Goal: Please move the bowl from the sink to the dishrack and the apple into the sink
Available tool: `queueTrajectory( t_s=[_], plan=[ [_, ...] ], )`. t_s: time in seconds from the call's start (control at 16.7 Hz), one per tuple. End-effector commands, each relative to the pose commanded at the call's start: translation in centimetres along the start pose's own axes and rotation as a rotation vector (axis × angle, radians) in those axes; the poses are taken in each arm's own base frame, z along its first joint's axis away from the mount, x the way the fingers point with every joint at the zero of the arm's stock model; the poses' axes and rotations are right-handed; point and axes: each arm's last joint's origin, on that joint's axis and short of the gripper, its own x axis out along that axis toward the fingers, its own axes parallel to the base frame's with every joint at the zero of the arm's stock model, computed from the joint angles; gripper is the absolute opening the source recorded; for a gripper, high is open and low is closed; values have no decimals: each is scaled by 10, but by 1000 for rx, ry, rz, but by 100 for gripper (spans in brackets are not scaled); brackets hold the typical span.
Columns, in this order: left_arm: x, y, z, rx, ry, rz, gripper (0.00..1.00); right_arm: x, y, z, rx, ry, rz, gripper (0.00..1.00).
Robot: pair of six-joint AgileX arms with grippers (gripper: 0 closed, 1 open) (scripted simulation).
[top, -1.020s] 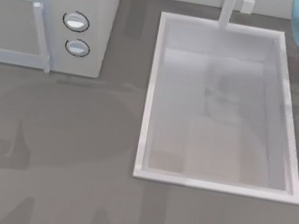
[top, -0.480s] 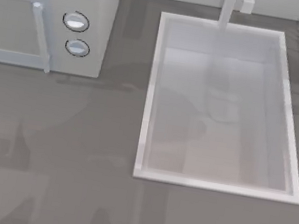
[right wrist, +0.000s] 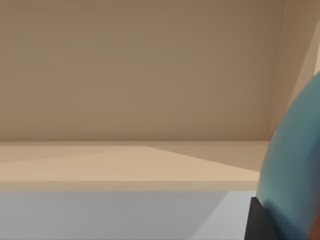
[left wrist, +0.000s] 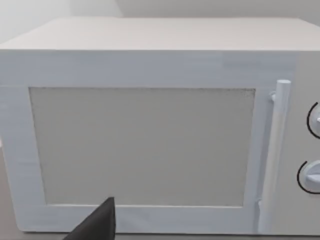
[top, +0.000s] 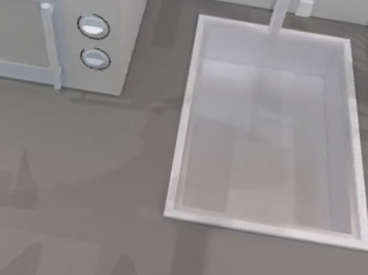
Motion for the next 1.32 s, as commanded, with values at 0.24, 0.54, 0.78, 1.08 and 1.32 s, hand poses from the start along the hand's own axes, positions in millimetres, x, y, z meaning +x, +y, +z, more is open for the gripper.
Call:
queueTrajectory(
  t_s=[0.24,0.54,0.78,1.08,1.32],
  plan=[
    [0,0,0,0,0,0,100,12,-3,-11,1,13,2,0],
    [0,0,0,0,0,0,100,56,-13,-62,-12,-5,-1,0],
    [0,0,0,0,0,0,100,88,-13,-129,-12,-5,-4,0],
    [0,0,0,0,0,0,100,100,-3,-192,-8,-4,-2,0],
    [0,0,0,0,0,0,100,100,0,-200,0,0,0,0]
  ],
)
